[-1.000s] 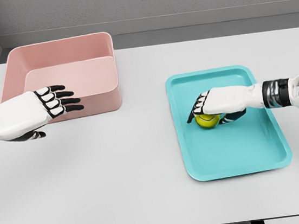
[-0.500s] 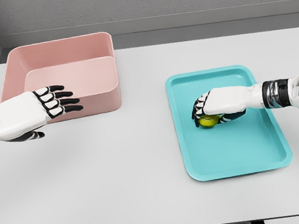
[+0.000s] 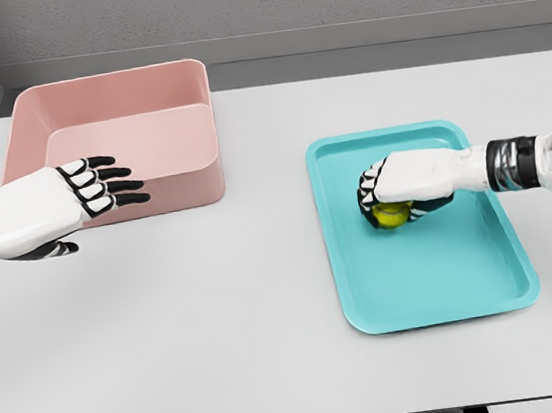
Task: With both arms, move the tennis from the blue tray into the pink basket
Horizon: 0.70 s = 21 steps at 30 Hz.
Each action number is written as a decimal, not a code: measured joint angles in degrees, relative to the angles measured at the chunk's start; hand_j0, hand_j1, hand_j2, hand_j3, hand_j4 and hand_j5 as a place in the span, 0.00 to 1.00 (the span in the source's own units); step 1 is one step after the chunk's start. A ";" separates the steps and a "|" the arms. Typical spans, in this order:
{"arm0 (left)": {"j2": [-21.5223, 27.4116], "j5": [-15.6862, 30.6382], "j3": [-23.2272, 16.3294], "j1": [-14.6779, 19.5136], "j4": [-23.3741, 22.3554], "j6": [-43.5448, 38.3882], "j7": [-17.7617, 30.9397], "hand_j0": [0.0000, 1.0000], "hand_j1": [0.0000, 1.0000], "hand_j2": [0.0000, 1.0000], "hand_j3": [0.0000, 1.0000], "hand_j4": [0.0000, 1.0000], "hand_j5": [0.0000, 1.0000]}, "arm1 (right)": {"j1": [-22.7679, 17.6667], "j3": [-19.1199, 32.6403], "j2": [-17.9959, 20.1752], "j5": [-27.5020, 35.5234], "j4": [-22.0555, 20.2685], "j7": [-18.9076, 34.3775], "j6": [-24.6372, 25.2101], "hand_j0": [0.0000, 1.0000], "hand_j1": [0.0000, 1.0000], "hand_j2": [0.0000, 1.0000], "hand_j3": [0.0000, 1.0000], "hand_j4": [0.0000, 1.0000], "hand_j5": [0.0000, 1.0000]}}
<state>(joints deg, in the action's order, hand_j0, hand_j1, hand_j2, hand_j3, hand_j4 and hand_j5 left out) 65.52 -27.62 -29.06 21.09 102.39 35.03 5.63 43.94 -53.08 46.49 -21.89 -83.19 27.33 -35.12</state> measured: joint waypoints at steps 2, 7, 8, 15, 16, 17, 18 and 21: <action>0.07 0.00 -0.01 0.00 0.02 0.00 -0.02 1.00 1.00 1.00 1.00 1.00 1.00 | 0.18 0.21 0.06 -0.07 -0.71 0.02 -0.01 0.32 0.32 0.32 0.32 0.32 0.32; 0.30 0.01 0.01 0.00 0.31 0.00 0.00 1.00 1.00 1.00 1.00 1.00 1.00 | 0.26 1.18 0.13 -0.34 -3.48 0.58 -0.03 0.28 0.28 0.28 0.28 0.28 0.28; 0.34 0.01 0.01 0.00 0.35 0.00 0.00 1.00 1.00 1.00 1.00 1.00 1.00 | 0.26 1.24 0.09 -0.37 -4.08 0.74 -0.02 0.28 0.28 0.28 0.28 0.28 0.28; 0.64 0.02 0.03 -0.09 0.65 0.00 0.01 1.00 1.00 1.00 1.00 1.00 1.00 | 0.97 1.34 -0.44 -1.36 -9.01 2.49 -0.04 0.28 0.28 0.28 0.28 0.28 0.28; 0.68 0.02 0.03 -0.09 0.66 0.00 0.02 1.00 1.00 1.00 1.00 1.00 1.00 | 0.97 1.35 -0.77 -1.84 -9.74 2.65 -0.05 0.28 0.28 0.28 0.28 0.28 0.28; 0.70 0.02 0.03 -0.09 0.68 0.00 0.00 1.00 1.00 1.00 1.00 1.00 1.00 | 0.97 1.35 -1.14 -2.22 -10.33 2.76 -0.06 0.28 0.28 0.28 0.28 0.28 0.28; 0.73 0.02 0.04 0.00 0.68 0.00 -0.01 1.00 1.00 1.00 1.00 1.00 1.00 | 0.97 1.35 -1.68 -2.70 -10.75 2.83 -0.06 0.28 0.28 0.28 0.28 0.28 0.28; 1.16 0.02 0.15 0.00 0.70 0.00 -0.03 1.00 1.00 1.00 1.00 1.00 1.00 | 1.41 1.32 -3.93 -4.19 -11.42 2.93 -0.09 0.27 0.27 0.27 0.27 0.27 0.27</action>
<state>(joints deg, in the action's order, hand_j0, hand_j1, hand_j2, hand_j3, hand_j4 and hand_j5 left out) 66.68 -27.60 -28.91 21.09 103.09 35.03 5.60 45.35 -51.75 42.56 -26.08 -94.61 30.25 -35.21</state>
